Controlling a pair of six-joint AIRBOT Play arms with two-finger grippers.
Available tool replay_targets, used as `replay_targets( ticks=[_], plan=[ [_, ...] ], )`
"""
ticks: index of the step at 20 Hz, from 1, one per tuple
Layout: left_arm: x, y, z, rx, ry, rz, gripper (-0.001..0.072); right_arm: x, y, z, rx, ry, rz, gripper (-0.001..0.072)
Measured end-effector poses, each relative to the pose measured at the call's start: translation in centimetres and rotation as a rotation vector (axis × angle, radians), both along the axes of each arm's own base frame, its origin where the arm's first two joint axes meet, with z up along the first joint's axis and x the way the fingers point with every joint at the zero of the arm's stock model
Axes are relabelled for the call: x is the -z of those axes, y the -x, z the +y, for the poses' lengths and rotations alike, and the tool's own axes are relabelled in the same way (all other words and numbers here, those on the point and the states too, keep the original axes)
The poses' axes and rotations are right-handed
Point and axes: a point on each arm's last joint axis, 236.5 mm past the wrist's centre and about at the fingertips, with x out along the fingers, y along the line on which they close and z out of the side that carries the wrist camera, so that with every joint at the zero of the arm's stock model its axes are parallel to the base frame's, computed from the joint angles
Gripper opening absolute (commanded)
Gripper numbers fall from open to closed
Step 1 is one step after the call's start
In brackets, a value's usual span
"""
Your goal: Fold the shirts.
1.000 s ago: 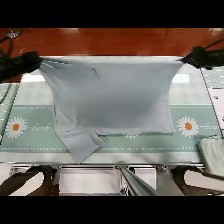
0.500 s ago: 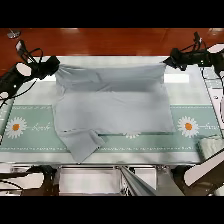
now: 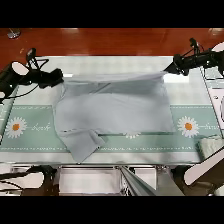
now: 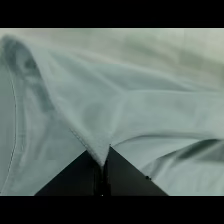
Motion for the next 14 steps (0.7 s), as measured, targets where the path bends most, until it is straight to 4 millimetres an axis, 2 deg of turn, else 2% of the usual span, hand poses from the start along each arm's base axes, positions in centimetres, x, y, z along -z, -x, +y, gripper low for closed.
replay_targets(
  ticks=[5, 10, 14],
  plan=[
    [3.3, 3.4, 0.4, 0.079, -0.030, 0.161, 0.0019, 3.1, 2.8, -1.5, -0.062, 0.115, 0.129, 0.0029],
    [5.1, 4.5, 0.6, 0.096, -0.032, 0.232, 0.0019, 4.7, 4.1, -1.8, -0.092, 0.140, 0.196, 0.0029],
    [5.6, 5.4, 0.5, 0.113, -0.027, 0.273, 0.0020, 5.2, 4.2, -1.3, -0.108, 0.157, 0.205, 0.0029]
  ],
)
